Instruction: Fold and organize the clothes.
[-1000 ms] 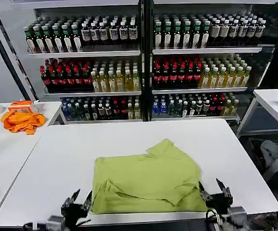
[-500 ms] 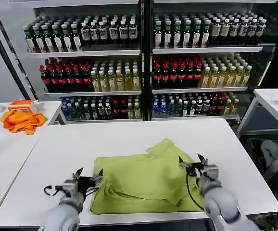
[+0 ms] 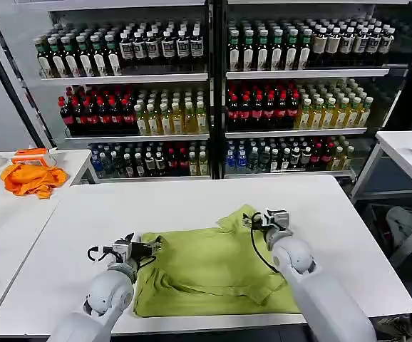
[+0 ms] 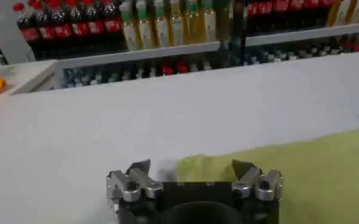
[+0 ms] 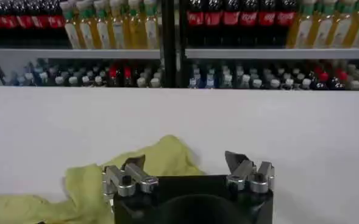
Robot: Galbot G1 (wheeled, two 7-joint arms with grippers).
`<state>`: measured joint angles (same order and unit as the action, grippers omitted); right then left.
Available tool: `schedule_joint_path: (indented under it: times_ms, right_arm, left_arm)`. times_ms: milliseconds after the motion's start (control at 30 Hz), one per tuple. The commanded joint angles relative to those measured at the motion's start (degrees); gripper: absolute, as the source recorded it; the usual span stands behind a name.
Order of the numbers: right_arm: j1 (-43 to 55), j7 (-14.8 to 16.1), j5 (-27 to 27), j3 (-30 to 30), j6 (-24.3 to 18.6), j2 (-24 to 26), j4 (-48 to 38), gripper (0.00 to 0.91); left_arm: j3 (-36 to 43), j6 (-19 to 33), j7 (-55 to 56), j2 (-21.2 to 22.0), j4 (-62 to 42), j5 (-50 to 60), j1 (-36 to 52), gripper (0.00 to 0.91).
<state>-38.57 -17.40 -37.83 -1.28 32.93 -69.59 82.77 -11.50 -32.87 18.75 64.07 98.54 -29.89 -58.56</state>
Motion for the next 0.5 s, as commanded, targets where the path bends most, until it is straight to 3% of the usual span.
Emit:
schedule_joint_path:
  times_ms: [33,67,100,267,500]
  right_arm:
    - [5.79,0.17,-1.58,2.99,0.23,-2.84,-9.11,0.464]
    - [5.82,0.17,-1.76,3.04,0.23,-2.89,-9.31,0.464]
    - [5.73,0.21,-2.01,3.3,0.25,-3.03,-9.62,0.0]
    - [4.65,0.17,-1.98,3.87,0.24,-3.04,-9.09,0.0]
    - [3.31,-0.12,-1.94,3.17,0.19,-2.66,-6.9,0.0]
  left_arm:
    - [2.03,-0.19,0.0,-0.38,-4.54,-1.47,4.22,0.292]
    - [2.01,-0.19,-0.11,-0.48,-4.17,-1.86,3.95,0.171]
    - [2.0,-0.19,-0.28,-0.62,-3.67,-2.06,3.45,0.05]
    - [1.81,-0.18,-0.99,-0.89,-2.25,-2.07,1.96,0.01]
    - [1.61,-0.11,-2.24,-1.09,-0.64,-2.79,1.0,0.02]
